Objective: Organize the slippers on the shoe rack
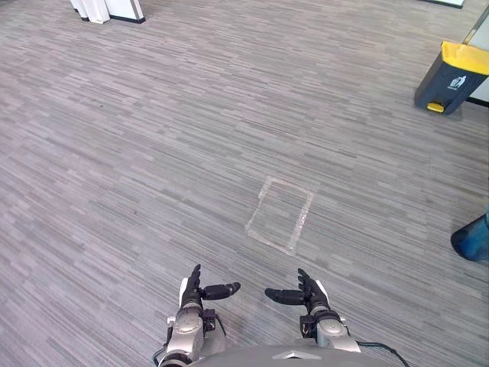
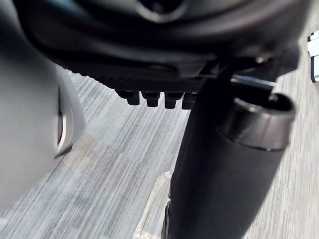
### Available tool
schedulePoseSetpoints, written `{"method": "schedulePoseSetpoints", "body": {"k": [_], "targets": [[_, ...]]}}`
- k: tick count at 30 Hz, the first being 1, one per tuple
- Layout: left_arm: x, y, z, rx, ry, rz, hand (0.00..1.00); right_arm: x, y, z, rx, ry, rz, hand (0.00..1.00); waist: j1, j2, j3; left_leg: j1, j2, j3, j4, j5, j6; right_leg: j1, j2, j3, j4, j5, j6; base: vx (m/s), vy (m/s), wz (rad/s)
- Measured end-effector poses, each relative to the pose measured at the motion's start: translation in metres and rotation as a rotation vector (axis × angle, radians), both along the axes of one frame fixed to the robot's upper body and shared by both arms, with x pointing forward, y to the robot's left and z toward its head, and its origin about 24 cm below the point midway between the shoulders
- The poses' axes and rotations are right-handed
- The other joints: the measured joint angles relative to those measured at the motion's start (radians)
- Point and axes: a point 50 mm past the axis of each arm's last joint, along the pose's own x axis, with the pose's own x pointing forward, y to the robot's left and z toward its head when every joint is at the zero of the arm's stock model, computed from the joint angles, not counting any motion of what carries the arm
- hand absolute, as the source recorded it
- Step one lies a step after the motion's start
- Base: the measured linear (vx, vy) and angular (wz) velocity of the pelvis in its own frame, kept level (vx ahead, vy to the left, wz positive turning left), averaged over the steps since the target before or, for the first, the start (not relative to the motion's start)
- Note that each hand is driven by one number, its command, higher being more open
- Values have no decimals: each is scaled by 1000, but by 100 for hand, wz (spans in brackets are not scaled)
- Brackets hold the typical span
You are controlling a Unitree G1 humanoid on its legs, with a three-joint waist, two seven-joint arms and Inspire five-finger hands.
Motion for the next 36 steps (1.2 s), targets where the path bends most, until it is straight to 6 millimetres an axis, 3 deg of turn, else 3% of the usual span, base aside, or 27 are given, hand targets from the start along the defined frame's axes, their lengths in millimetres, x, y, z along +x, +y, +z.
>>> {"method": "schedulePoseSetpoints", "body": {"k": [1,3,5,6,7,8,9,10,12,13,14,15,16,17,19,22,23,24,25,26,27,29,31,33,34,35,36], "targets": [[2,9,0,26,4,-3,100,0,4,-1,7,11,12,100,-8,-29,-4,15,-27,11,-9,-10,12,1,-32,12,-10,15,17,368,177,-29],[-3,23,-2,63,40,-1,100,-1,8,-2,18,20,9,100,-7,-42,-6,-3,-18,12,79,-84,27,-3,-38,48,6,69,47,514,254,-21],[-10,29,-6,73,80,1,100,-2,8,-3,18,24,9,100,-8,-40,-10,15,-14,24,110,-132,29,-13,-41,72,55,76,55,413,217,-43],[-19,33,-10,77,121,13,100,-2,6,-3,12,28,8,100,-9,-41,-10,90,-20,57,71,-182,22,-80,-62,101,249,78,61,378,196,-74],[-23,34,-11,84,134,2,100,1,4,-2,5,20,9,100,-11,-49,-8,168,-39,91,2,-188,29,-190,-110,94,493,132,115,365,194,-67],[-23,34,-11,88,135,-7,100,2,4,-2,2,16,10,100,-12,-50,-7,192,-44,103,-17,-189,30,-219,-124,90,563,130,115,429,199,-51],[-25,33,-12,97,148,-31,100,5,3,-1,1,9,17,100,-23,-43,-1,267,-56,118,-63,-196,33,-295,-151,45,720,59,49,371,144,-27],[-29,32,-15,99,171,-48,100,8,3,1,-5,-4,28,100,-34,-36,-1,331,-52,122,-105,-197,32,-347,-150,-18,770,4,-2,386,107,-19],[-29,30,-16,99,175,-60,100,11,4,2,-6,-16,34,100,-39,-29,-1,375,-36,130,-137,-196,30,-411,-121,-80,744,-38,-40,356,-8,1],[-28,29,-16,96,176,-72,100,18,6,6,-3,-43,44,100,-45,-26,0,403,-11,134,-148,-196,29,-498,-67,-129,612,-46,-56,394,-56,6],[-30,28,-16,93,179,-75,100,20,6,7,0,-56,47,100,-48,-28,0,413,-5,133,-149,-196,29,-522,-46,-133,535,-37,-51,416,-107,19],[-34,29,-18,87,194,-79,100,20,8,8,1,-64,58,100,-55,-38,-2,442,-14,131,-159,-204,13,-531,-8,-137,317,64,-38,440,-127,22],[-35,32,-17,93,196,-81,100,18,8,7,2,-59,58,100,-57,-51,-8,452,-27,127,-165,-213,-3,-526,-1,-134,218,154,-48,536,-151,15],[-35,28,-19,84,210,-83,100,21,2,7,-18,-61,67,100,-53,-21,-4,494,-2,108,-176,-239,-41,-515,29,-129,212,269,-101,429,-111,-13],[-34,17,-20,64,206,-94,100,25,-6,9,-33,-65,43,100,-47,19,-10,494,6,76,-179,-228,-29,-513,59,-114,209,222,-103,357,-89,-33],[-31,10,-20,47,202,-114,100,18,-14,7,-35,-41,-21,100,-56,21,-9,469,36,23,-17,-199,-43,-462,66,-127,235,142,-96,337,-131,7],[-28,11,-19,40,183,-85,100,13,-15,7,-34,-42,-23,100,-58,17,-6,389,74,-17,213,-166,-90,-399,65,-138,211,120,-90,312,-76,26],[-26,14,-17,37,165,-52,100,11,-16,7,-38,-47,-25,100,-57,16,-4,308,114,-52,410,-91,-139,-345,76,-140,178,106,-97,387,-48,22],[-26,15,-16,38,161,-43,100,10,-17,8,-40,-49,-24,100,-54,18,-5,282,127,-56,469,-87,-139,-328,82,-143,167,104,-97,321,-14,7],[-26,18,-14,37,144,-16,100,7,-17,8,-40,-49,-30,100,-48,21,-6,202,164,-48,610,-124,-121,-280,94,-140,136,94,-99,309,29,-7],[-24,20,-12,40,130,-5,100,5,-16,7,-36,-44,-35,100,-42,17,-6,143,172,-20,658,-174,-93,-245,94,-128,118,85,-104,291,59,-26],[-24,20,-12,42,124,0,100,1,-13,4,-28,-26,-49,100,-26,13,-9,91,161,27,582,-227,-57,-209,90,-88,87,85,-99,290,98,-62],[-24,23,-12,42,122,21,100,0,-9,3,-11,-6,-67,100,-6,5,-9,62,86,-30,296,-251,-54,-182,70,-3,69,85,-66,304,183,-99],[-24,24,-11,45,118,22,100,0,-8,2,-5,1,-83,100,-5,-1,-8,57,41,-93,168,-243,-56,-178,51,42,74,78,-49,328,258,-84],[-24,23,-11,44,116,23,100,-1,-9,1,-9,8,-92,100,-4,0,-9,59,5,-169,43,-206,-58,-172,35,88,76,65,-18,348,298,-115],[-26,22,-13,36,126,27,100,-3,-12,0,-17,18,-94,100,-4,10,-16,77,-9,-200,11,-91,-78,-163,31,128,76,54,9,346,330,-117],[-28,27,-14,46,139,40,100,-6,-9,-3,-12,38,-92,100,-4,-12,-33,101,-36,-168,12,-107,-46,-157,8,163,70,51,27,344,338,-91]]}}
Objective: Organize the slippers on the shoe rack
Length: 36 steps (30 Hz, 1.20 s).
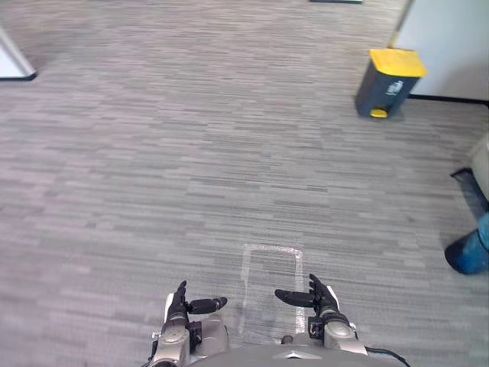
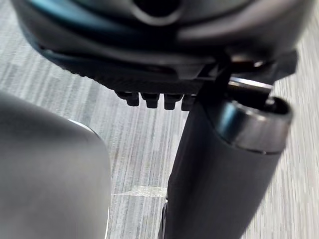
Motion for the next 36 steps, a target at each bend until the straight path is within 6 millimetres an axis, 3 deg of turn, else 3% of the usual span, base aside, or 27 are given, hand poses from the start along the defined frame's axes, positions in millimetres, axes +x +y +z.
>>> {"method": "schedulePoseSetpoints", "body": {"k": [2,3,5,7,8,11,13,14,16,18,20,22,24,25,26,28,31,32,33,34,35,36], "targets": [[-1,8,1,22,7,0,100,-6,9,-4,28,26,6,100,-5,-39,-25,10,-21,64,53,-59,35,0,-38,33,-5,5,7,345,338,-77],[-2,9,0,25,13,-1,100,-7,11,-4,34,33,7,100,-5,-45,-29,22,-24,86,58,-73,41,-2,-45,46,3,8,12,273,279,-83],[-8,10,-3,24,48,-9,100,-4,13,-5,37,35,16,100,-5,-37,-25,120,-27,185,-1,-94,60,-57,-60,53,130,29,37,226,262,-111],[-10,8,-5,24,59,-16,100,1,13,-4,35,29,24,100,-6,-20,-16,186,-23,249,-47,-91,66,-113,-75,-9,250,44,38,169,236,-117],[-11,7,-5,27,66,-37,100,5,14,-2,29,19,45,100,-12,-10,-10,239,-23,304,-82,-93,71,-161,-116,-159,363,23,13,136,189,-114],[-12,6,-6,31,78,-71,100,10,17,-1,15,10,92,100,-20,-1,-10,279,-22,360,-128,-93,71,-221,-144,-394,428,-25,-61,136,50,-71],[-10,4,-6,26,78,-81,100,15,17,1,8,-3,110,100,-23,-3,-2,294,-24,393,-137,-93,70,-255,-130,-513,338,-25,-75,168,-87,-68],[-8,6,-6,26,74,-86,100,16,16,1,7,-3,112,100,-23,-14,5,313,-40,406,-138,-96,65,-249,-112,-550,234,24,-126,186,-100,-71],[-7,-4,-7,1,76,-100,100,18,2,1,-34,-1,120,100,-21,42,12,330,-13,407,-144,-103,53,-219,-50,-529,182,52,-148,174,-73,-78],[-7,-18,-9,-39,75,-126,100,21,-12,3,-75,-5,112,100,-32,74,18,361,-13,361,-213,-105,41,-208,0,-493,142,53,-149,128,-63,-69],[-6,-21,-9,-46,73,-140,100,19,-19,2,-87,3,89,100,-39,72,17,367,-5,342,-209,-87,30,-194,16,-492,130,48,-147,65,-62,-17],[-2,-15,-7,-19,68,-164,100,11,-22,-1,-90,24,73,100,-45,34,26,309,28,326,-44,-96,9,-160,26,-491,77,46,-137,47,-85,2],[-2,-11,-6,-15,69,-135,100,4,-27,-2,-96,36,58,100,-43,33,27,228,93,325,212,-100,1,-104,54,-471,18,53,-131,77,-76,-26],[-1,-10,-5,-20,56,-102,100,-1,-33,-3,-109,43,52,100,-26,49,27,164,134,308,376,-122,-4,-83,77,-433,5,50,-144,99,-35,-68],[0,-13,-5,-31,48,-88,100,-1,-35,-2,-113,43,47,100,-15,59,29,143,139,287,419,-144,-3,-75,85,-410,4,49,-147,133,72,-102],[1,-14,-5,-36,41,-89,100,-1,-37,-2,-110,44,30,100,-13,66,33,93,113,244,413,-190,17,-56,89,-342,1,50,-152,122,124,-107],[3,-14,-3,-33,19,-84,100,-2,-38,-2,-106,46,6,100,-9,62,35,37,24,93,182,-204,21,-44,77,-209,9,45,-134,130,156,-136],[3,-16,-3,-39,14,-82,100,-3,-39,-3,-106,48,-5,100,-8,62,35,18,-7,-2,99,-193,23,-47,73,-152,26,34,-115,151,191,-131],[3,-16,-3,-42,12,-76,100,-5,-40,-3,-110,51,-10,100,-5,62,35,19,-26,-70,41,-144,11,-57,70,-104,52,19,-96,188,234,-127],[2,-17,-3,-44,16,-74,100,-6,-41,-3,-114,54,-12,100,-4,65,31,25,-30,-82,30,-107,4,-61,73,-81,65,10,-83,196,232,-129],[-1,-16,-4,-47,25,-59,100,-8,-42,-4,-117,59,-18,100,-6,72,19,56,-38,-61,18,-52,34,-68,77,-26,90,-3,-54,230,255,-116],[-3,-13,-5,-39,34,-59,100,-12,-38,-5,-105,63,-32,100,-9,51,5,76,-48,-15,-2,-62,43,-70,63,12,80,-2,-42,245,265,-107]]}}
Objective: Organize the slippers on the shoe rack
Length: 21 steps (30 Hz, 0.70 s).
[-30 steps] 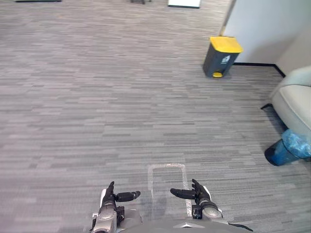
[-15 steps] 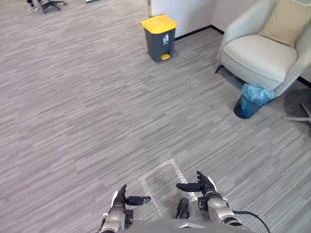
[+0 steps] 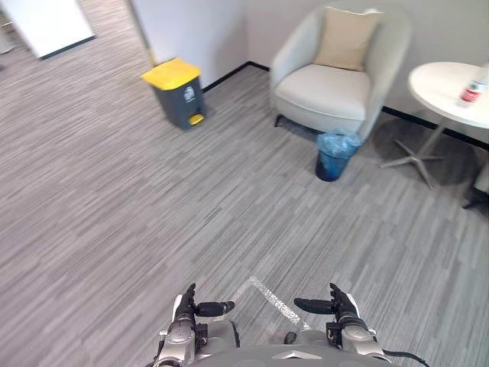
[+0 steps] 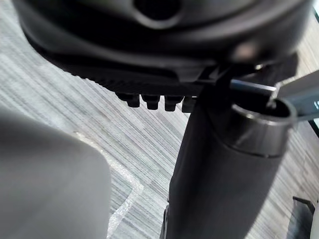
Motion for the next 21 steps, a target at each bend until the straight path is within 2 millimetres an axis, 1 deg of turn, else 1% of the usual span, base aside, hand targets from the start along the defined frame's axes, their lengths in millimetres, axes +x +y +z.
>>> {"method": "schedulePoseSetpoints", "body": {"k": [1,2,5,6,7,8,9,10,11,12,13,15,16,17,19,21], "targets": [[0,1,0,3,2,0,100,-1,2,0,5,-1,-5,100,1,-8,-5,9,-1,21,-9,0,1,-1,-3,15,-1,1,4,288,265,-103],[-3,7,0,16,9,1,100,-5,7,-2,21,8,-9,100,1,-33,-21,33,-10,73,-40,0,2,-10,-14,53,-10,2,15,263,210,-90],[-4,9,-1,20,26,-2,100,-8,10,-4,31,20,-12,100,1,-50,-29,80,-18,124,-76,0,2,-8,-22,70,-22,10,33,189,118,-70],[-6,9,-2,18,37,-5,100,-9,10,-4,30,21,-11,100,0,-41,-25,112,-19,152,-95,0,3,-8,-24,65,-12,11,38,161,58,-84],[-6,6,-3,11,47,-7,100,-7,7,-3,24,18,-7,100,0,-37,-23,141,-14,175,-112,1,3,-11,-24,29,0,18,49,101,26,-75],[-6,5,-3,9,48,-7,100,-6,7,-3,21,17,-3,100,0,-33,-22,150,-11,185,-117,1,3,-13,-26,7,4,20,53,87,6,-69],[-7,4,-4,5,54,-11,100,-5,5,-3,13,24,11,100,-1,-22,-22,163,-1,210,-129,1,4,-30,-37,-82,15,27,63,50,-22,-68],[-7,2,-4,5,53,-25,100,-1,5,-3,7,25,29,100,-2,-14,-18,172,7,229,-140,1,4,-50,-56,-219,33,26,61,64,-65,-84],[-5,1,-4,4,51,-40,100,2,4,-3,4,25,35,100,-2,-16,-16,179,11,245,-151,1,4,-70,-80,-372,51,27,31,39,-105,-70],[-4,2,-4,9,52,-52,100,2,3,-3,1,29,36,100,-2,-14,-14,183,11,248,-158,1,4,-75,-84,-421,56,28,7,35,-99,-54],[-3,1,-4,8,51,-61,100,2,2,-3,-2,29,31,100,-2,-7,-11,184,11,250,-158,1,4,-72,-76,-416,47,28,-8,46,-81,-41],[-2,-4,-4,-1,51,-72,100,3,-2,-2,-13,23,33,100,-2,9,-6,188,13,254,-158,2,3,-58,-54,-388,0,34,-25,28,-39,-42],[-2,-7,-4,-9,52,-75,100,3,-5,-2,-18,24,33,100,-1,22,-8,189,18,256,-159,5,-2,-50,-40,-376,-32,46,-37,0,-38,-41],[-3,-8,-5,-12,56,-76,100,3,-5,-2,-21,26,32,100,-3,27,-8,196,22,256,-159,11,-5,-33,-26,-369,-64,61,-42,1,-50,-34],[-3,-8,-5,-13,58,-78,100,1,-5,-3,-20,31,30,100,-4,27,-8,201,32,255,-148,17,-14,4,-5,-366,-126,87,-46,-12,-67,-12],[-1,-5,-4,-10,51,-82,100,1,-5,-3,-20,32,29,100,-4,16,-2,177,43,254,-87,16,-15,31,5,-364,-180,110,-49,-46,-79,-2]]}}
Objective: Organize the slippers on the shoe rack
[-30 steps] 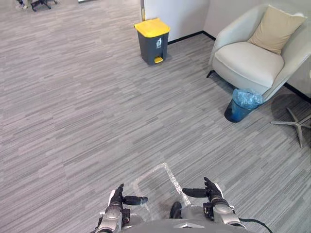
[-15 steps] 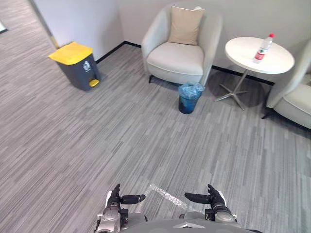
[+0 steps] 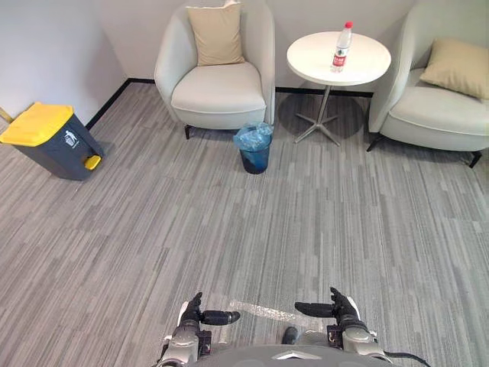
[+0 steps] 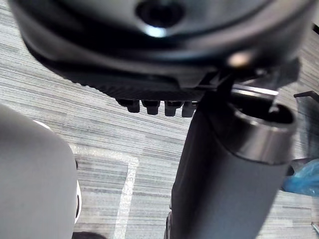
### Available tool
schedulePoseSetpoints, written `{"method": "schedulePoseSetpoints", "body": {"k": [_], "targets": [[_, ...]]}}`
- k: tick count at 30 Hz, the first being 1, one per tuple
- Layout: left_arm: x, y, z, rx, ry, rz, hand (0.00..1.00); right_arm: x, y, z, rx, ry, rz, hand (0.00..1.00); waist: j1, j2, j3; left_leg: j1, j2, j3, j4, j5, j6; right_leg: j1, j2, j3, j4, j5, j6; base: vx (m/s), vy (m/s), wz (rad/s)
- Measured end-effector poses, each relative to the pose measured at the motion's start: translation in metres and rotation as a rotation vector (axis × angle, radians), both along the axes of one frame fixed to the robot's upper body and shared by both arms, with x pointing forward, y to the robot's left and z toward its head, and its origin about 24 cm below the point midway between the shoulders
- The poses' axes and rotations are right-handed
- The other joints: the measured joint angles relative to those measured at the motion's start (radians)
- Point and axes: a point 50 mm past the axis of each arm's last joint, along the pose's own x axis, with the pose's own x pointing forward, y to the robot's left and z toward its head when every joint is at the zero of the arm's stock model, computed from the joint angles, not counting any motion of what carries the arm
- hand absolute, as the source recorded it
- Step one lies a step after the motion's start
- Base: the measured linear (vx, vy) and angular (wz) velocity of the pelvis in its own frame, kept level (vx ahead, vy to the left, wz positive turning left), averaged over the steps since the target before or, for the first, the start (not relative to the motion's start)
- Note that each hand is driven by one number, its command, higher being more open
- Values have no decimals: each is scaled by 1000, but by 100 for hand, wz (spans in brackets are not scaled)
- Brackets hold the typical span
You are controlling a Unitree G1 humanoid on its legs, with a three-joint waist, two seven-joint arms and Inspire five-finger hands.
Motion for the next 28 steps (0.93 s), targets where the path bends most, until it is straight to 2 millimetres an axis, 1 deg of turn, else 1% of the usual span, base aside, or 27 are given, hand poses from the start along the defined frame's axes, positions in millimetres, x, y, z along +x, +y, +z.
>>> {"method": "schedulePoseSetpoints", "body": {"k": [1,2,3,4,5,6,7,8,9,10,11,12,15,17,18,20,28], "targets": [[3,3,1,3,-7,-2,100,-1,1,0,3,-1,-1,100,1,-10,7,-39,14,1,90,-2,-3,16,2,9,-34,15,-1,-82,-83,-27],[6,5,3,2,-24,18,100,0,1,0,5,-1,1,100,13,-13,20,-107,40,1,257,-8,-3,34,9,44,-54,26,-9,-87,-48,-58],[7,3,3,-3,-30,23,100,-1,1,0,3,1,-1,100,26,-8,22,-137,52,-23,325,-44,-1,35,17,76,-51,25,-13,-67,15,-102],[9,0,4,-9,-40,23,100,-1,-2,0,-1,1,-15,100,37,4,28,-145,40,-82,323,-96,1,35,22,120,-40,17,-24,-37,77,-109],[10,0,5,-11,-44,21,100,-1,-3,0,1,-2,-33,100,36,5,29,-160,15,-130,298,-120,1,35,20,151,-32,16,-26,-22,98,-120],[11,0,5,-9,-49,19,100,-3,-4,0,10,-2,-65,100,37,2,32,-177,-19,-198,230,-122,1,33,13,184,-19,12,-20,-12,85,-87],[11,0,5,-8,-48,20,100,-4,-5,0,12,-2,-77,100,36,3,31,-180,-32,-234,186,-120,-1,31,12,196,-10,8,-14,6,97,-76],[9,-1,4,-9,-43,20,100,-4,-7,0,10,-5,-92,100,32,16,27,-177,-41,-288,80,-74,-9,20,23,214,16,-7,3,8,85,-47],[8,-3,4,-16,-41,21,100,-5,-9,0,4,-3,-91,100,30,25,25,-181,-29,-296,61,-9,-3,12,34,223,36,-16,10,40,135,-49],[9,-3,4,-21,-38,24,100,-6,-6,-1,9,-1,-96,100,30,20,17,-168,-28,-278,65,5,18,14,28,235,68,-33,23,69,144,-31],[8,-2,4,-18,-38,24,100,-8,-6,-1,9,1,-97,100,30,15,15,-165,-32,-273,55,5,19,14,22,239,74,-37,23,117,149,-24],[8,2,4,-8,-35,22,100,-11,-2,-2,21,4,-108,100,30,-14,1,-147,-47,-264,25,10,26,3,5,244,97,-55,31,142,100,-9],[3,5,2,1,-20,22,100,-15,1,-4,33,16,-124,100,30,-34,-12,-82,-75,-257,-50,34,34,20,-20,246,103,-77,44,141,42,-2],[2,3,2,-1,-17,8,100,-16,0,-4,30,18,-122,100,30,-27,-13,-56,-81,-257,-74,37,33,40,-24,242,92,-80,47,128,28,3],[2,0,2,-5,-13,-9,100,-17,-2,-5,28,25,-122,100,29,-20,-20,-44,-83,-261,-89,38,31,52,-24,238,77,-80,48,96,13,5],[1,0,1,-10,-7,-12,100,-18,-3,-5,30,28,-127,100,29,-18,-24,-38,-82,-270,-99,40,29,67,-22,228,61,-80,49,87,-11,12],[0,2,1,-6,-4,-12,100,-21,-1,-7,41,43,-141,100,29,-28,-24,11,-76,-295,-134,49,14,127,-11,205,22,-80,49,21,-51,9]]}}
